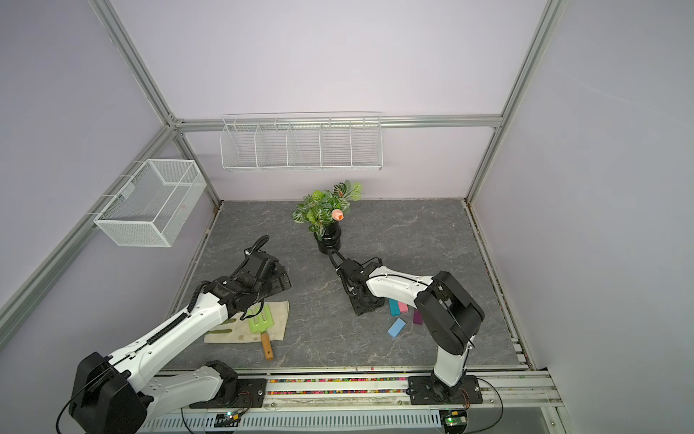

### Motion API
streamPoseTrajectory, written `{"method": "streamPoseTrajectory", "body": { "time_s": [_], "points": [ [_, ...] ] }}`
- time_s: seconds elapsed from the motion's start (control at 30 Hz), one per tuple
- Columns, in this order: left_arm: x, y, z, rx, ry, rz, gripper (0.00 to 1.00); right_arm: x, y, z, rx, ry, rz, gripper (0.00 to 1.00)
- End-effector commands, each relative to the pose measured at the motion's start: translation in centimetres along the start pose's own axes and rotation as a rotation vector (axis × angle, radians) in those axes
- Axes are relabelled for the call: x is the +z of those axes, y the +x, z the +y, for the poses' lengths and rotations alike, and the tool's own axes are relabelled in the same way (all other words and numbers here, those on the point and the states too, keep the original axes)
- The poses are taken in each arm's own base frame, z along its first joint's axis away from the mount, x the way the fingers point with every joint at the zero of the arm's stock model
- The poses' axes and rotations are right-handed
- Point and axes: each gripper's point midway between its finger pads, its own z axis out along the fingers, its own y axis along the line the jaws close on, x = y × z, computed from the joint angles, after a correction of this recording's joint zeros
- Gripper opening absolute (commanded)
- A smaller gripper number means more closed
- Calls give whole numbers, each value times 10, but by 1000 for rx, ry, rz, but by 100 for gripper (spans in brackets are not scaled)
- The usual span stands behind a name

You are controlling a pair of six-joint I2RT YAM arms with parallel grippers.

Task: Assemble the number 8 with building blocks
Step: Assemble the building block at the center of the board, then pick up the building block from the center of the board.

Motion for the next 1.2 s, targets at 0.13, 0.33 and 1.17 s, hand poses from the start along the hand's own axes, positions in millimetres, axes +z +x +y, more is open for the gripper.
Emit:
{"method": "streamPoseTrajectory", "body": {
  "time_s": [0.13, 0.33, 1.17],
  "points": [
    [-4, -11, -6, -6, 12, -34, 99, -58, -3, -17, 34, -25, -143, 69],
    [-7, -12, -8, -8, 27, -39, 100, -71, 9, -61, 149, 111, -151, 68],
    [-11, -12, -6, -11, 30, -45, 100, 6, 44, -74, 270, 16, -5, 60]
  ]
}}
